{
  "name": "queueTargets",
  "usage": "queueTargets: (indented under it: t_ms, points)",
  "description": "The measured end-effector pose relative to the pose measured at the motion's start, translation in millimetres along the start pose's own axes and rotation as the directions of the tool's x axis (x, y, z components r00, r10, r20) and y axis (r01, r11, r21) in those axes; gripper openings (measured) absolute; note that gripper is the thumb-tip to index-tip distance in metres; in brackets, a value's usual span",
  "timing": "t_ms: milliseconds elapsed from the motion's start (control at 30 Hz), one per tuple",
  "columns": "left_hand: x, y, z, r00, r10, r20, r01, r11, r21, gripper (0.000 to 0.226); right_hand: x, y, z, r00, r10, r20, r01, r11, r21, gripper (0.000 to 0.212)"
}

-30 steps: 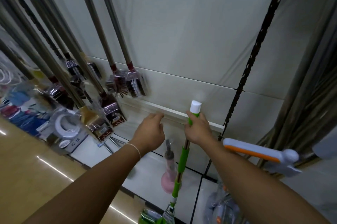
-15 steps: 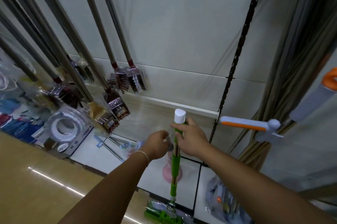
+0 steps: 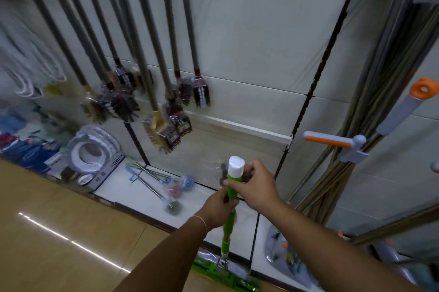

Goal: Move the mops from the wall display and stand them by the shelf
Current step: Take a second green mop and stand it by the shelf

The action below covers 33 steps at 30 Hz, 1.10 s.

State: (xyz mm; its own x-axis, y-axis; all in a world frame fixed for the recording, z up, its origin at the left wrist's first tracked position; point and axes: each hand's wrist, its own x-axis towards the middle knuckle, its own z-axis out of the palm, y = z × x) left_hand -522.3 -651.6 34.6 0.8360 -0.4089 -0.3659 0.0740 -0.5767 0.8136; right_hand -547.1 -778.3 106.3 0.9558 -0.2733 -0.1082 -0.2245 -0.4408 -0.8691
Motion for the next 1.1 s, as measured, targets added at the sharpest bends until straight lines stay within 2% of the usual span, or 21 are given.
queueTargets:
  t_ms: [200, 333, 467, 633, 733, 867, 1100]
  points:
    - [-50.3, -14.8, -41.2, 0.998, 0.051, -0.042, -0.052, 0.999, -0.005, 0.005, -34.7, -40.4, 35.4, 0.986, -0.155, 0.059, 0.153, 0.988, 0.029, 0.042]
    - [-94.3, -11.8, -85.6, 0.989, 0.113, -0.096, -0.117, 0.993, -0.035, 0.011, -54.4, -82.1, 60.7, 0.957, -0.282, 0.074, 0.276, 0.958, 0.076, 0.038]
    - [-140.3, -4.7, -131.1, 0.963, 0.178, -0.201, -0.193, 0.979, -0.059, 0.011, -68.0, -132.9, 83.7, 0.9, -0.433, 0.056, 0.422, 0.895, 0.148, 0.033]
    - [-192.7, 4.9, -175.3, 0.915, 0.186, -0.358, -0.236, 0.966, -0.103, 0.007, -88.4, -195.6, 106.5, 0.803, -0.596, 0.025, 0.573, 0.783, 0.243, 0.031]
    - [-226.9, 10.2, -200.0, 0.864, 0.168, -0.474, -0.248, 0.962, -0.112, 0.006, -104.5, -233.0, 120.7, 0.724, -0.69, 0.022, 0.657, 0.698, 0.286, 0.023]
    - [-267.4, 17.1, -226.0, 0.78, 0.146, -0.608, -0.235, 0.97, -0.069, 0.021, -123.2, -280.3, 139.3, 0.641, -0.767, 0.022, 0.7, 0.596, 0.394, 0.019]
    - [-338.6, 24.2, -251.6, 0.545, 0.021, -0.838, -0.2, 0.974, -0.106, 0.017, -158.5, -347.1, 177.5, 0.468, -0.871, 0.15, 0.678, 0.463, 0.571, 0.009]
